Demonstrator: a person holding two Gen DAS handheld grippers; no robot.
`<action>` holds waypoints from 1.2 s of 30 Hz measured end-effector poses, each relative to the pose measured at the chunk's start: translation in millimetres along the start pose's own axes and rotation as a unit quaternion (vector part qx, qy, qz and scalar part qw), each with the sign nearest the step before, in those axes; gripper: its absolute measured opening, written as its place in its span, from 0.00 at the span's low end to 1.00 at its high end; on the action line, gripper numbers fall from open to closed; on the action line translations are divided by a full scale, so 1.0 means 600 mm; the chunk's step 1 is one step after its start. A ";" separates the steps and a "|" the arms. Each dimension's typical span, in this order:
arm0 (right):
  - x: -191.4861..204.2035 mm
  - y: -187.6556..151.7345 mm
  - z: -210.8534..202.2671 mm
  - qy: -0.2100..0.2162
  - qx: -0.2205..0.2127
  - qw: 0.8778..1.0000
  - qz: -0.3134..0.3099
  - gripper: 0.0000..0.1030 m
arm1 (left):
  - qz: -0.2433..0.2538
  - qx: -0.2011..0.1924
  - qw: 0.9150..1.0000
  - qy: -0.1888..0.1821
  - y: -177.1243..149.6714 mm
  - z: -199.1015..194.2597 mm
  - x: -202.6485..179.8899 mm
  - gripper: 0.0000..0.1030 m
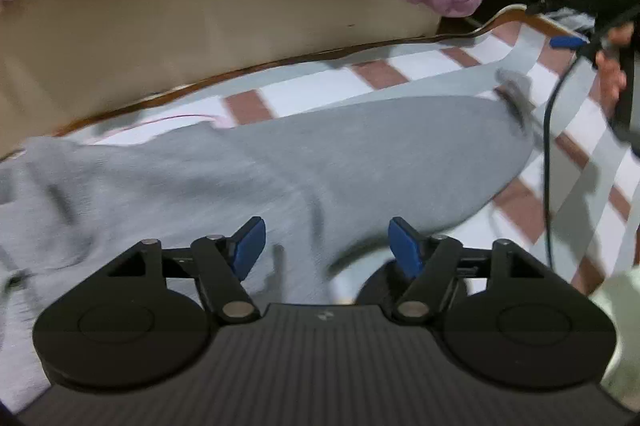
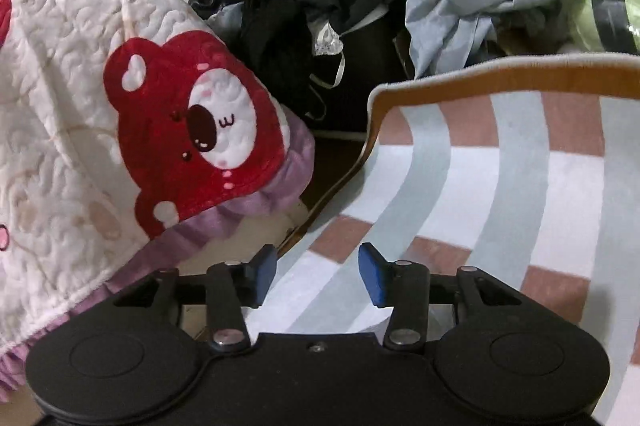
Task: Fold clothes
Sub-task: 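Lay the sweater flat on the rug and open both grippers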
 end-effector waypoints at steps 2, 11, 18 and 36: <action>0.010 -0.003 -0.007 0.013 0.011 1.000 0.005 0.57 | -0.018 0.012 1.000 0.013 -0.026 -0.034 0.023 0.66; 0.094 -0.125 -0.024 0.201 0.202 0.958 0.036 0.57 | -0.163 0.010 0.985 0.064 -0.128 -0.175 0.121 0.63; 0.071 -0.319 -0.121 0.231 0.378 0.896 -0.009 0.57 | -0.077 0.076 0.993 0.040 -0.131 -0.161 0.101 0.63; -0.017 -0.638 -0.427 0.217 0.519 0.700 -0.440 0.53 | -0.049 0.282 0.949 0.129 -0.306 -0.527 0.203 0.48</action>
Point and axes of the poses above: each gripper's, at about its wrist camera, not at the fingertips, and z roughly the way its jaws point, x to its left, y to its top, the point moved 7 cm from there along z, roughly the way its jaws point, and after that the axes turned 14 degrees about -y, right-handed, at the moved point
